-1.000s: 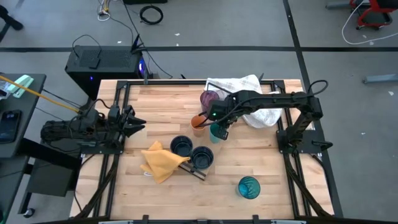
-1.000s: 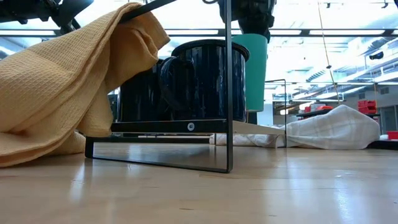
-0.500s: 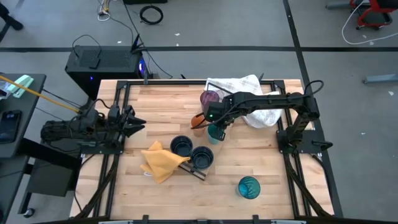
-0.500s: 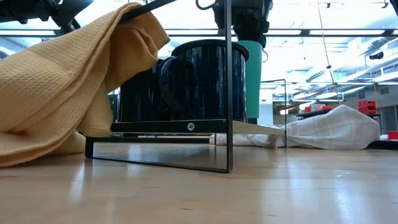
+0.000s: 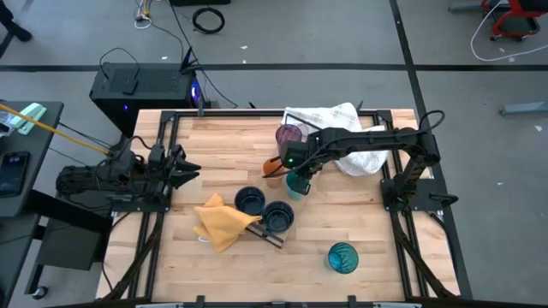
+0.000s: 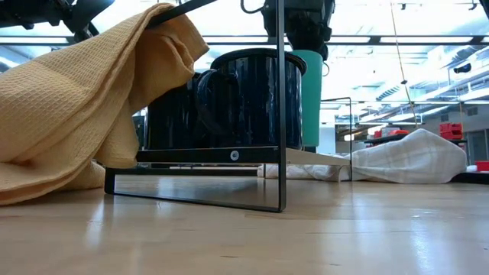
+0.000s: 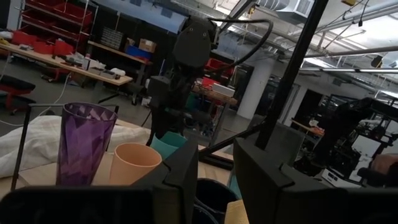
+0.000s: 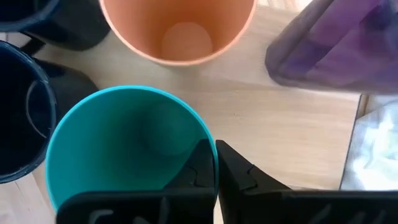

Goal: Stack small to large cups/mugs on shelf
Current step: Put the light blue cup on the shelf, then put the blue cup on the shelf

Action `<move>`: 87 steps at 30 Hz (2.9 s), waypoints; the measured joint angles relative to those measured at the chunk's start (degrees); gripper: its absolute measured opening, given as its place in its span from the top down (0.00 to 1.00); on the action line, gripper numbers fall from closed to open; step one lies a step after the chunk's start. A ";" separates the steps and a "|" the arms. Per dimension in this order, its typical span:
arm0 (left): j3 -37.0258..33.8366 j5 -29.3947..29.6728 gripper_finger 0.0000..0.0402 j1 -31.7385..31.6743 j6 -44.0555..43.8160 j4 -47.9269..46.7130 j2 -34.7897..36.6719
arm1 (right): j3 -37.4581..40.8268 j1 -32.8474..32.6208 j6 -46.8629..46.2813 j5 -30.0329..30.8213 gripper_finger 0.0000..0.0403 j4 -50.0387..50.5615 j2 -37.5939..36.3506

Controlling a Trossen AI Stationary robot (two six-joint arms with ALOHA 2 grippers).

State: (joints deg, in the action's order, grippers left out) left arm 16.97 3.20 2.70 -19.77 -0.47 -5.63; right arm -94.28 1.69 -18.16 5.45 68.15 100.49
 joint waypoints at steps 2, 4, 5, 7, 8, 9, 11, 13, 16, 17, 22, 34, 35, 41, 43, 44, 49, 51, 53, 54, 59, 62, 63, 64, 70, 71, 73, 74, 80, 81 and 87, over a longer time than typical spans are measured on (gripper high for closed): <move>0.00 0.00 0.73 -0.01 0.00 0.00 0.02 | 1.20 0.00 -0.79 0.00 0.99 0.08 0.02; 0.00 0.00 0.73 0.00 0.00 0.00 0.02 | 1.85 -0.04 -0.95 0.01 0.99 0.03 0.02; 0.00 0.00 0.73 -0.02 0.00 0.02 0.02 | 1.96 -0.19 -0.96 0.03 0.99 -0.06 0.02; 0.00 0.00 0.73 0.00 0.00 0.00 0.02 | 2.01 -0.36 -0.95 0.01 0.99 -0.55 0.02; 0.00 0.00 0.73 -0.01 0.00 0.00 0.02 | 2.03 -0.39 -0.98 -0.02 0.99 -1.11 0.02; 0.00 0.00 0.73 -0.01 0.00 0.00 0.02 | 2.03 -0.39 -1.10 -0.01 0.99 -1.51 0.02; 0.00 0.00 0.73 -0.02 0.00 0.00 0.02 | 2.03 -0.37 -1.13 0.00 0.99 -1.67 0.02; 0.00 0.00 0.73 0.00 0.00 0.00 0.02 | 2.03 -0.33 -0.92 0.02 0.99 -1.95 0.02; 0.00 0.00 0.73 0.00 0.00 -0.02 0.02 | 2.03 -0.31 -0.63 0.04 0.99 -2.02 0.02; 0.00 0.00 0.73 0.00 0.00 0.00 0.02 | 2.03 -0.22 -0.34 0.02 0.99 -2.02 0.02; 0.00 0.00 0.73 -0.02 0.00 -0.01 0.02 | 2.03 0.05 -0.29 0.03 0.99 -2.04 0.02; 0.00 0.00 0.73 -0.02 0.00 -0.02 0.02 | 2.03 0.07 -0.30 0.07 0.88 -2.02 0.02; 0.00 0.00 0.73 -0.02 0.00 -0.02 0.02 | 2.03 0.05 -0.31 0.04 0.88 -2.02 0.02; 0.00 -0.02 0.73 0.00 0.00 -0.04 0.02 | 2.03 0.07 -0.73 0.04 0.87 -2.02 0.02; 0.00 0.00 0.73 -0.01 0.00 -0.04 0.02 | 2.03 0.04 -0.71 0.02 0.87 -2.02 0.02; 0.00 -0.01 0.73 -0.01 0.00 -0.04 0.02 | 2.03 0.04 -0.71 -0.25 0.86 -2.02 0.02; 0.00 -0.02 0.73 -0.02 0.00 -0.04 0.02 | 2.03 0.04 -1.15 -1.15 0.81 -2.02 0.02; 0.00 -0.01 0.73 -0.01 0.00 -0.04 0.02 | 2.03 0.04 -1.19 -1.25 0.78 -2.02 0.02; 0.00 -0.02 0.73 -0.01 0.00 -0.04 0.02 | 2.03 0.07 -1.37 -1.25 0.76 -2.02 0.02; 0.00 -0.02 0.73 -0.02 0.00 -0.06 0.02 | 2.03 0.07 -1.39 -1.25 0.75 -2.02 0.02; 0.00 -0.02 0.73 -0.02 0.00 -0.07 0.03 | 2.03 0.06 -1.30 -1.25 0.72 -1.91 -0.26; 0.00 -0.01 0.73 -0.01 0.00 -0.07 0.04 | 2.02 0.04 -1.26 -1.26 0.72 -1.80 -0.61; 0.00 -0.02 0.73 0.00 0.00 -0.07 0.04 | 1.83 0.04 -1.22 -1.27 0.73 -1.58 -0.63; 0.00 -0.02 0.73 -0.02 0.00 -0.07 0.04 | 1.51 0.07 -1.11 -1.27 0.73 -1.48 -0.63; 0.00 -0.01 0.73 -0.02 0.00 -0.09 0.04 | -1.45 0.43 0.27 -1.26 0.72 -0.98 -0.63; 0.00 -0.02 0.73 0.00 0.00 -0.09 0.04 | -2.06 0.48 0.38 -1.25 0.72 -0.48 -0.63; 0.00 -0.02 0.73 0.00 0.00 -0.09 0.04 | -3.24 0.52 0.54 -1.25 0.72 0.44 -0.63; 0.00 -0.02 0.73 -0.02 0.00 -0.09 0.04 | -4.14 0.55 0.75 -1.25 0.72 1.17 -0.61; 0.00 -0.02 0.73 -0.02 -0.02 -0.09 0.04 | -12.78 -0.28 1.77 -4.95 0.72 5.73 -0.57; 0.00 -0.01 0.73 -0.02 -0.02 -0.09 0.04 | -14.68 -0.74 1.98 -7.33 0.72 6.31 -0.59; 0.00 -0.02 0.73 0.00 0.00 -0.09 0.04 | -23.01 -9.08 3.21 -20.11 0.73 7.69 -0.66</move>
State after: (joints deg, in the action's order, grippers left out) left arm 16.97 3.18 2.69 -19.77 -0.56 -5.58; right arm -117.29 -7.38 -14.95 -14.65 75.84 99.83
